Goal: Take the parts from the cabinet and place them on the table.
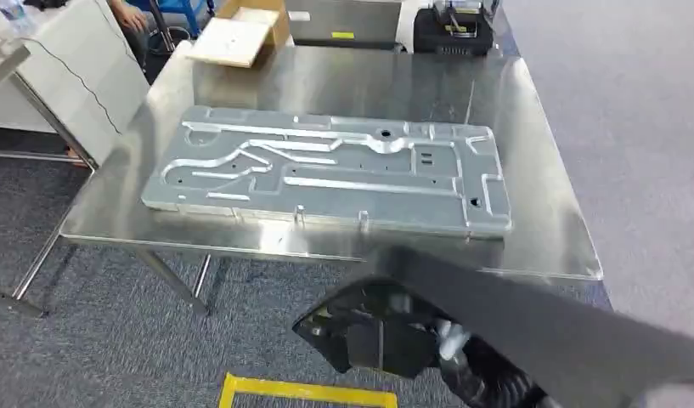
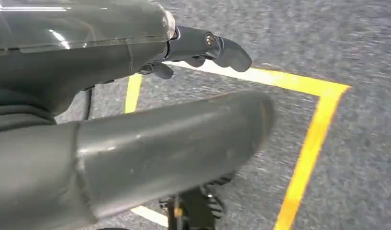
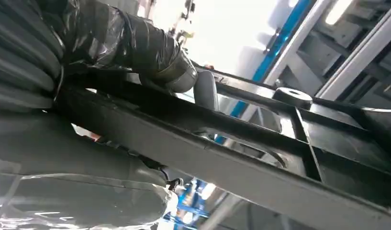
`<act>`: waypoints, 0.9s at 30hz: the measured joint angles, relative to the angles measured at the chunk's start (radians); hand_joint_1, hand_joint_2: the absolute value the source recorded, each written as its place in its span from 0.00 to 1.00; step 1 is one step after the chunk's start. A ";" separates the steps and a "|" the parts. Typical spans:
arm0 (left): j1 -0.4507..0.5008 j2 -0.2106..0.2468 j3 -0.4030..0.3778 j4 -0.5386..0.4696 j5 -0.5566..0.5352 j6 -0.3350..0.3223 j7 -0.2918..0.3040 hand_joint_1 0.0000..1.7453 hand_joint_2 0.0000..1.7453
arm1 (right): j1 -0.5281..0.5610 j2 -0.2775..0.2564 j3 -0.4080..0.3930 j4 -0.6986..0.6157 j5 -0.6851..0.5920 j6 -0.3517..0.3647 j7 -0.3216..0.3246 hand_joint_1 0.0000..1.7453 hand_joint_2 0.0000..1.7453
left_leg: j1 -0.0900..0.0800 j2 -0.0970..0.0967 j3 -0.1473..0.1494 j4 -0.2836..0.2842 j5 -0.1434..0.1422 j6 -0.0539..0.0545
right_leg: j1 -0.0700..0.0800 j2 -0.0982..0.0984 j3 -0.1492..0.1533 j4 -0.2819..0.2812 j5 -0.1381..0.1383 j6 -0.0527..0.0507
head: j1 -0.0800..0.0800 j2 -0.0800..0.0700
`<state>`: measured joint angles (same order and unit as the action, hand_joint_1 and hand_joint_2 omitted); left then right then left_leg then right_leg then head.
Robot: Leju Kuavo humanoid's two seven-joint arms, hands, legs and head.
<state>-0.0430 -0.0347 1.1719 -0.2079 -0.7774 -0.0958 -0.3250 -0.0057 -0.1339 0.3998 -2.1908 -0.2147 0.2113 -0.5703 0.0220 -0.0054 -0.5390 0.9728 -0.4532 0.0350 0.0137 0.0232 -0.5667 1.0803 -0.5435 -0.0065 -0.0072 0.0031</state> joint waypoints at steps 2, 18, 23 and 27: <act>0.001 0.000 0.000 0.000 0.000 0.000 -0.002 0.00 0.00 | 0.002 0.000 0.000 -0.003 0.003 -0.005 -0.008 0.95 1.00 | 0.000 0.009 0.006 0.000 -0.010 0.002 | -0.013 -0.010 -0.097 0.169 -0.064 0.013 | 0.000 0.000; 0.000 0.001 0.002 0.000 0.000 -0.001 -0.007 0.00 0.00 | 0.010 0.001 0.000 -0.030 0.037 -0.037 -0.034 0.95 1.00 | 0.004 0.013 -0.080 0.292 -0.200 -0.057 | -0.016 -0.026 0.015 -0.102 0.090 -0.037 | -0.001 0.000; 0.003 0.004 0.002 0.000 -0.028 -0.017 -0.008 0.00 0.00 | -0.046 0.001 -0.024 -0.016 0.023 -0.106 0.013 0.95 1.00 | 0.004 0.012 -0.035 0.048 0.028 -0.044 | -0.013 -0.007 0.063 -0.101 0.055 -0.027 | -0.001 0.000; -0.007 0.007 0.002 0.000 -0.041 -0.026 -0.006 0.00 0.00 | -0.135 -0.005 -0.113 0.035 0.019 -0.108 0.056 0.95 1.00 | -0.006 0.009 -0.026 0.021 0.005 -0.029 | -0.010 0.000 0.057 -0.098 0.048 -0.003 | -0.001 0.000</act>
<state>-0.0498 -0.0275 1.1738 -0.2079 -0.8187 -0.1221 -0.3311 -0.1404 -0.1385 0.2864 -2.1560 -0.1956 0.1030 -0.5142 0.0157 0.0037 -0.5649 0.9941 -0.4481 0.0059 0.0040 0.0231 -0.5102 0.9825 -0.4958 -0.0095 -0.0080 0.0031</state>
